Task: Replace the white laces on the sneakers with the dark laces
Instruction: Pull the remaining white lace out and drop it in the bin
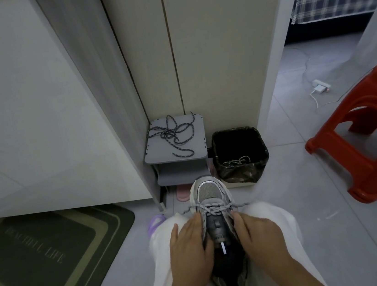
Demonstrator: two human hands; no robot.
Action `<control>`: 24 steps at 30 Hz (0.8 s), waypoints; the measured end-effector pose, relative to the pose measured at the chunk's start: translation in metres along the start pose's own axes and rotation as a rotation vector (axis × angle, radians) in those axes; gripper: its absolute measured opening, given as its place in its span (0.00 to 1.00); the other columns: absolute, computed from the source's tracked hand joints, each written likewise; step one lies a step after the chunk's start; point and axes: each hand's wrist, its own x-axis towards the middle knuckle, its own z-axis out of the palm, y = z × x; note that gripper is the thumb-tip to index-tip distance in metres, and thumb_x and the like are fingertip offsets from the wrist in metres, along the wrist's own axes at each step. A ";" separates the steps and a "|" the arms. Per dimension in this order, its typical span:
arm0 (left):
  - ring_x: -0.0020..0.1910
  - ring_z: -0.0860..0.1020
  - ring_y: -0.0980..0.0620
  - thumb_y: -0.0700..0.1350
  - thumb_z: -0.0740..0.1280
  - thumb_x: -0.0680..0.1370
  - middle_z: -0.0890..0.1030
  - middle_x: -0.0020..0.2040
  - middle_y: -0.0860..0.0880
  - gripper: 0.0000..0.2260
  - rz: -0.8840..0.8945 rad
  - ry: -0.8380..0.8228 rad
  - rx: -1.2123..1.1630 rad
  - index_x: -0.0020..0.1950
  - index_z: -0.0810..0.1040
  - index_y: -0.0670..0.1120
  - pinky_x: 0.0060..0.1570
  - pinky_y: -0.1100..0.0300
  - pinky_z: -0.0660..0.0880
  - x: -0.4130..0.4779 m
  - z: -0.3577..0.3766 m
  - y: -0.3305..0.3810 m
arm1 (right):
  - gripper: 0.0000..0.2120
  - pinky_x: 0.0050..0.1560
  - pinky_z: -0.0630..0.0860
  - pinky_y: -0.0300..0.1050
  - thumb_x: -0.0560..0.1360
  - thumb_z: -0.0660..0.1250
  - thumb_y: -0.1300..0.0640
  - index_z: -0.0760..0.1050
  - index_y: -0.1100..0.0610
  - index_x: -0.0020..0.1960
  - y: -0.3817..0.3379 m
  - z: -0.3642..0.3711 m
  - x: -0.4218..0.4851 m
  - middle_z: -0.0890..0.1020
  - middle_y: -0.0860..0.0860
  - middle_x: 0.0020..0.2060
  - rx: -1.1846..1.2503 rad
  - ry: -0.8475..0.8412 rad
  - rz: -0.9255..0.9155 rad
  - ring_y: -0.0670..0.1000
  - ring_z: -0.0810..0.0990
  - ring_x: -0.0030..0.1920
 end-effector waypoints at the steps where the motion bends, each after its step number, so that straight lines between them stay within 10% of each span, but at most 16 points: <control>1: 0.70 0.65 0.59 0.59 0.41 0.70 0.68 0.71 0.55 0.35 0.005 -0.010 0.000 0.75 0.60 0.51 0.71 0.61 0.42 0.000 0.000 -0.001 | 0.15 0.30 0.73 0.41 0.76 0.58 0.49 0.81 0.51 0.42 0.000 0.000 0.006 0.81 0.47 0.32 0.005 -0.021 0.024 0.48 0.79 0.31; 4: 0.69 0.66 0.58 0.59 0.42 0.71 0.69 0.71 0.55 0.34 -0.001 -0.001 -0.006 0.75 0.60 0.50 0.71 0.60 0.43 0.000 0.000 0.000 | 0.08 0.39 0.75 0.43 0.76 0.65 0.53 0.81 0.52 0.52 -0.003 0.004 0.019 0.79 0.47 0.46 0.036 -0.133 0.028 0.48 0.79 0.42; 10: 0.67 0.67 0.60 0.59 0.42 0.75 0.71 0.69 0.56 0.30 -0.002 0.009 0.001 0.74 0.61 0.51 0.71 0.60 0.44 -0.002 0.003 -0.005 | 0.04 0.45 0.72 0.32 0.71 0.72 0.59 0.84 0.54 0.46 -0.008 0.010 0.029 0.78 0.44 0.40 0.229 -0.100 0.060 0.44 0.78 0.41; 24: 0.62 0.72 0.59 0.58 0.43 0.73 0.77 0.63 0.56 0.30 0.007 0.041 -0.095 0.74 0.60 0.53 0.71 0.62 0.45 -0.005 -0.007 -0.003 | 0.04 0.42 0.73 0.48 0.80 0.55 0.56 0.67 0.54 0.48 -0.041 -0.010 0.058 0.77 0.50 0.40 0.066 -0.307 -0.067 0.52 0.74 0.40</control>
